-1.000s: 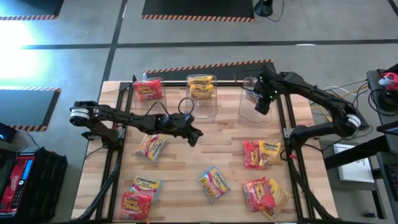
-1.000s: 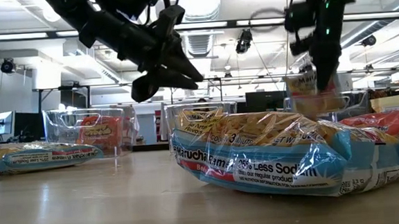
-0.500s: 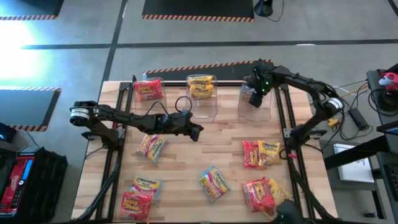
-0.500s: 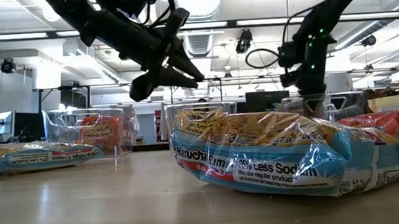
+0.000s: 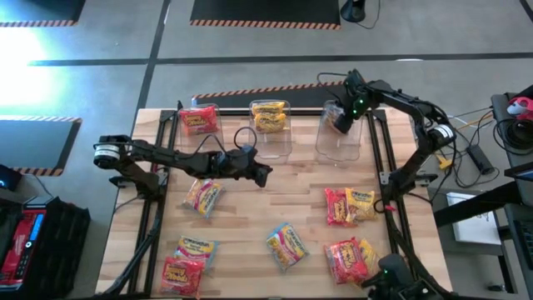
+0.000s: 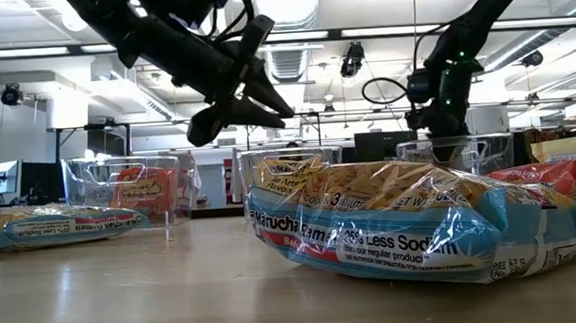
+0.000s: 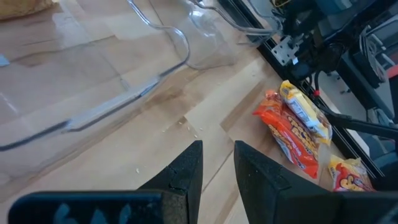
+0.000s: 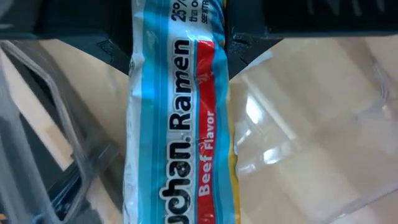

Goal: Sort Maruchan noodles
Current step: Put the blue noodle pack into the right transparent bin, then put the yellow noodle pack into the middle transparent bin

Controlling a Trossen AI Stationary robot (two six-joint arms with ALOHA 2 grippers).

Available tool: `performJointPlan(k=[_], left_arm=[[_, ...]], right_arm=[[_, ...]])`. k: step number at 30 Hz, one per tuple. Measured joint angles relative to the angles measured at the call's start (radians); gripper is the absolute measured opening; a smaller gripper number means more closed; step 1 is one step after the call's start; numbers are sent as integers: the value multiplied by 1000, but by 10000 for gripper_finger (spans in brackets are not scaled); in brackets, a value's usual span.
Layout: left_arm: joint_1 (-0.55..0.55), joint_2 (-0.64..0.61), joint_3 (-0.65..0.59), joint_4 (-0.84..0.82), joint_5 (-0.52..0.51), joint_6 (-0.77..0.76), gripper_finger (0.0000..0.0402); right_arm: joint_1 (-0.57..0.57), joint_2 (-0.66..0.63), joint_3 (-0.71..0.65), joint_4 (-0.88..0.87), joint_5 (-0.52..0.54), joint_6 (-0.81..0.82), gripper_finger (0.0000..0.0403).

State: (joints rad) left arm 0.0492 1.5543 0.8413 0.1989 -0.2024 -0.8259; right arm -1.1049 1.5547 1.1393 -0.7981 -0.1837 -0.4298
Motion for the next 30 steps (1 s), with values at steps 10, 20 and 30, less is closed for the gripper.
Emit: performJointPlan(k=[10,20,30], left_arm=[[1,0,0,-1,2,4,75],[1,0,0,-2,2,2,75],[1,0,0,-1,12,27,75]], right_arm=[[0,-6,0,18,105,78,180],[1,-141,0,12,135,150,207],[50,-374,-5,11,-64,400,203]])
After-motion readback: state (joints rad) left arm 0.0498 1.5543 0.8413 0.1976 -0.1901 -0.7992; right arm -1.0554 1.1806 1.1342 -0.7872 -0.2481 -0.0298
